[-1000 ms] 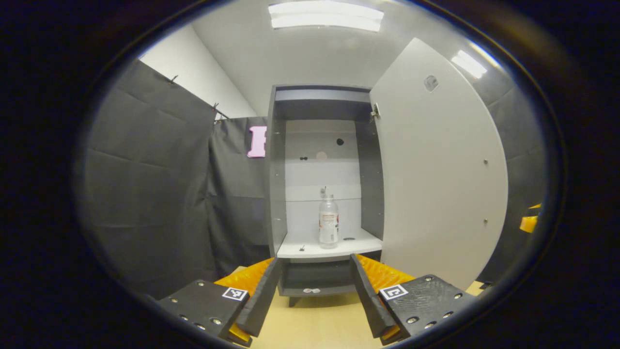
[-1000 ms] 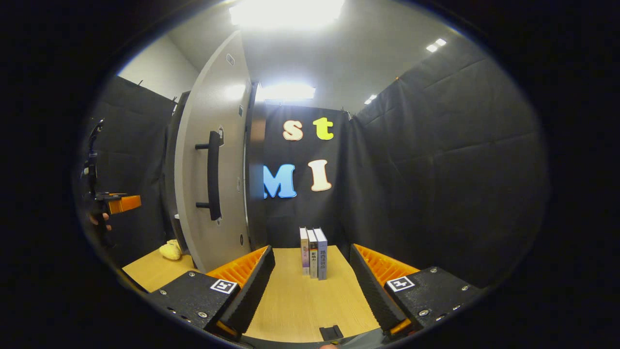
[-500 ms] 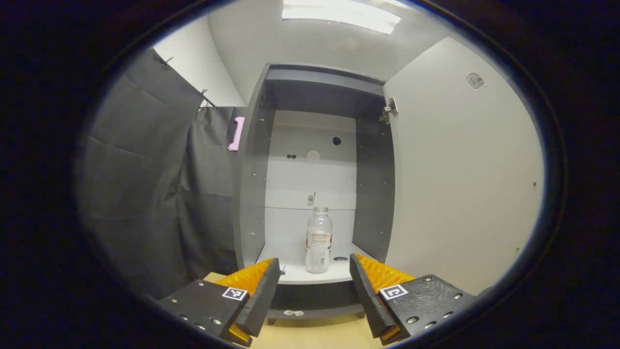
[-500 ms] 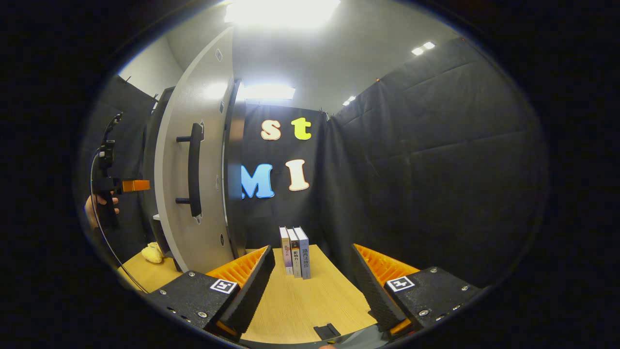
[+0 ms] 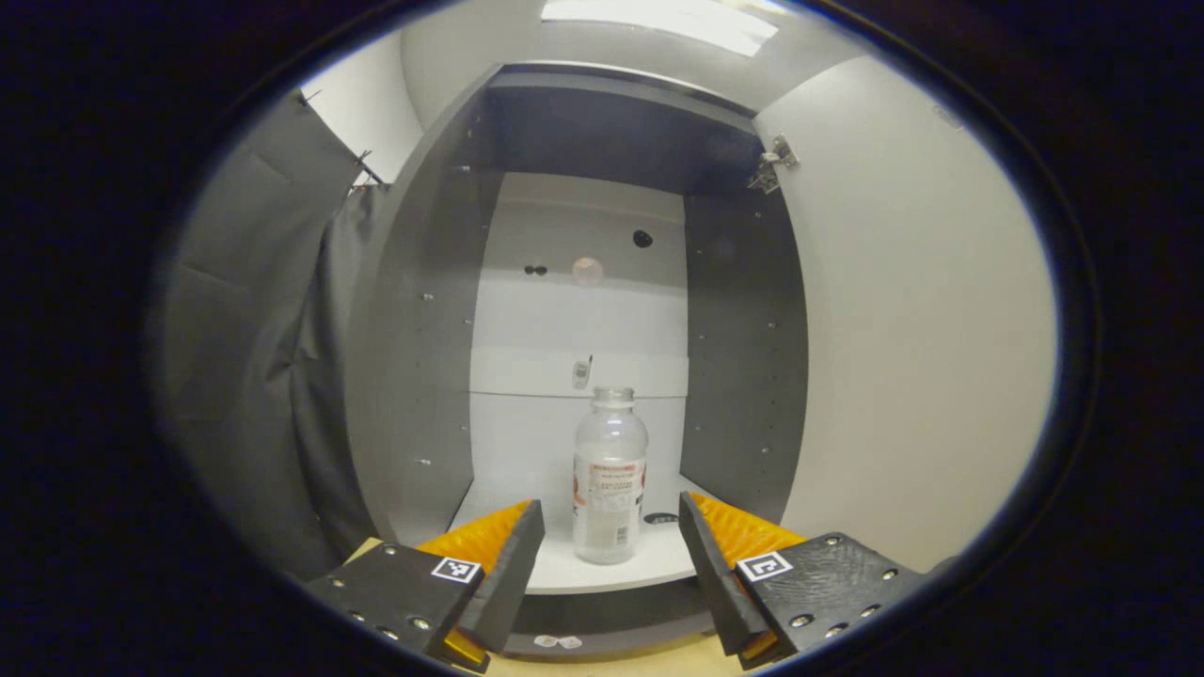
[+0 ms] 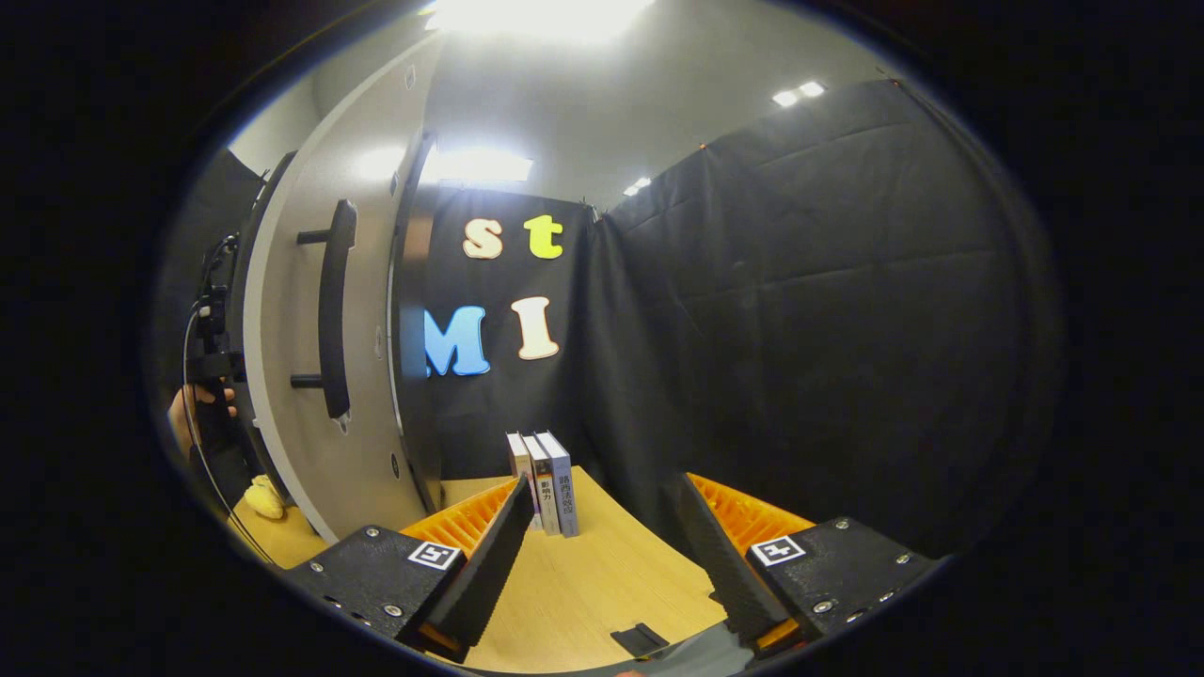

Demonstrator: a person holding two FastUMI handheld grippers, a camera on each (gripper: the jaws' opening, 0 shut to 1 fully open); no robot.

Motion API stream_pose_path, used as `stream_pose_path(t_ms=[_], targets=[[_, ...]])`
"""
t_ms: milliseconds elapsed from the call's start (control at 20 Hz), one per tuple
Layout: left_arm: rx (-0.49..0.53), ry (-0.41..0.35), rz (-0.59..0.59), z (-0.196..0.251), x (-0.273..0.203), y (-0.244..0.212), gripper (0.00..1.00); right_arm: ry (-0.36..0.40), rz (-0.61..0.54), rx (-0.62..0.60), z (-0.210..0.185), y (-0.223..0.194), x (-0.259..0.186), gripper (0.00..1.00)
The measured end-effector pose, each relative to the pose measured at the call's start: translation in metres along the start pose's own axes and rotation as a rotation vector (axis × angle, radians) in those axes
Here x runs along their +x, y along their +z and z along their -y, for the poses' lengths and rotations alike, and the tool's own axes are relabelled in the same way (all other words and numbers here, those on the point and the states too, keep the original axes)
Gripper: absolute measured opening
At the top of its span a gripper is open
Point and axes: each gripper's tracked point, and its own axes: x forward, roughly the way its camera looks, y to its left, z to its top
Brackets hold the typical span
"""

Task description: Open the cabinet door with the right hand, grasp the bottle in the cabinet with the left hand and place it on the coaster, then close the cabinet door with the right hand.

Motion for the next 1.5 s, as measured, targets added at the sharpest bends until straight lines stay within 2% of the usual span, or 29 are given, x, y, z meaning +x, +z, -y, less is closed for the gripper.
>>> stream_pose_path(t_ms=[550,850,900,1000,1050,1100,1150,1250,1300,1500], targets=[[0.098,-0.040,-0.011,0.007,0.079,-0.029,0.83,-0.062,-0.021,-0.028,-0.009,-0.007,0.010,0.96],[0.062,-0.019,-0.042,0.000,0.101,-0.041,0.83,-0.082,-0.029,-0.023,-0.002,-0.009,0.014,0.96],[0.062,-0.015,-0.039,-0.001,0.100,-0.039,0.88,-0.081,-0.033,-0.023,0.000,-0.009,0.013,0.96],[0.051,-0.016,-0.042,-0.001,0.098,-0.039,0.71,-0.075,-0.036,-0.020,0.002,-0.011,0.012,0.96],[0.042,-0.013,-0.043,-0.001,0.096,-0.038,0.71,-0.073,-0.035,-0.020,0.003,-0.010,0.012,0.96],[0.033,-0.008,-0.040,-0.001,0.093,-0.035,0.77,-0.069,-0.034,-0.020,0.004,-0.009,0.012,0.96],[0.026,-0.004,-0.034,-0.003,0.089,-0.030,0.71,-0.063,-0.032,-0.018,0.005,-0.008,0.011,0.96],[0.033,0.002,-0.015,-0.006,0.073,-0.022,0.71,-0.047,-0.030,-0.011,0.007,-0.007,0.009,0.96],[0.045,0.008,-0.007,-0.007,0.065,-0.017,0.65,-0.038,-0.031,-0.005,0.008,-0.007,0.010,0.96],[0.074,0.038,0.011,-0.008,0.030,-0.003,0.65,0.011,-0.028,0.010,0.009,-0.006,0.005,0.96]])
